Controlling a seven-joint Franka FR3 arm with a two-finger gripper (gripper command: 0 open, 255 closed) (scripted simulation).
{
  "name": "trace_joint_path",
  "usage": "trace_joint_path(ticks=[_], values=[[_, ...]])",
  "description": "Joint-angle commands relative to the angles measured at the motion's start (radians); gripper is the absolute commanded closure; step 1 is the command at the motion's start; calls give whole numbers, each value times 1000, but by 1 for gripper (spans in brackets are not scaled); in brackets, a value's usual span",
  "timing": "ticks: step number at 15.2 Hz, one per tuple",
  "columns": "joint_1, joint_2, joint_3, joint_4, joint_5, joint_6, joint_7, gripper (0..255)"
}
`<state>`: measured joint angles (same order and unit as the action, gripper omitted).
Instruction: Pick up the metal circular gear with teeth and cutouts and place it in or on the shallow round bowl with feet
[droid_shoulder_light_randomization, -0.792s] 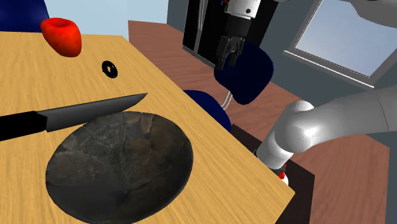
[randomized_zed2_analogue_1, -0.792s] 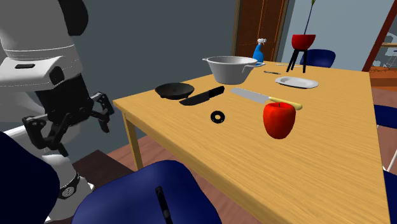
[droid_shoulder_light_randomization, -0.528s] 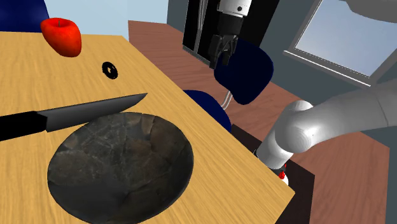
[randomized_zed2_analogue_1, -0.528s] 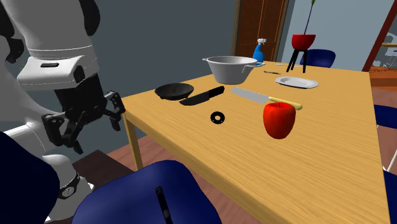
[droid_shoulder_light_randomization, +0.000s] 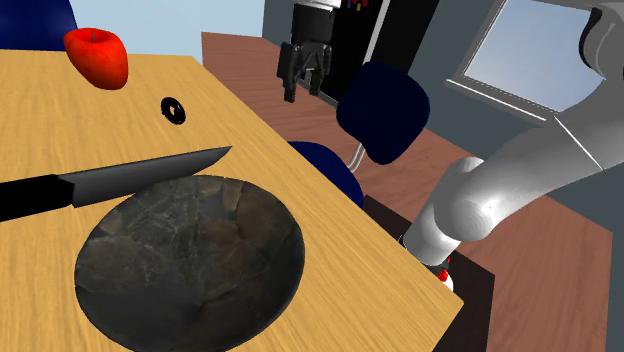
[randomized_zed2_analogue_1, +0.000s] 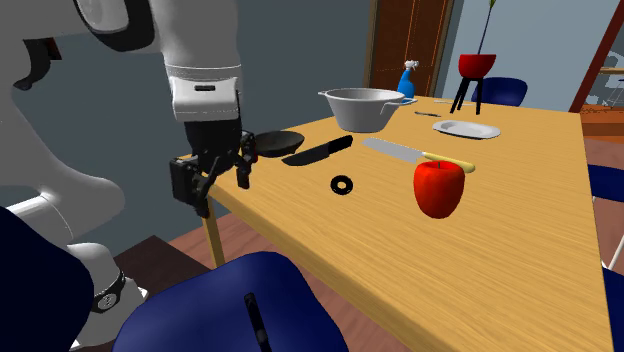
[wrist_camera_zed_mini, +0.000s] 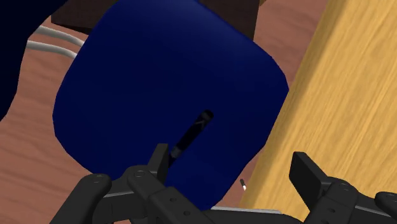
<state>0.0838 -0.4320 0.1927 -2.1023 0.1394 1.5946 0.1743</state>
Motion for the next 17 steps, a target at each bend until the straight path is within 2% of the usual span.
trace_joint_path(ticks=[1, 10, 14, 17], values=[[10, 70, 32, 61, -1, 7, 31, 0], [68, 410, 158, 414, -69, -30, 181, 0], [120, 586, 200, 621, -131, -80, 251, 0], [179, 736, 221, 813, -188, -142, 300, 0]])
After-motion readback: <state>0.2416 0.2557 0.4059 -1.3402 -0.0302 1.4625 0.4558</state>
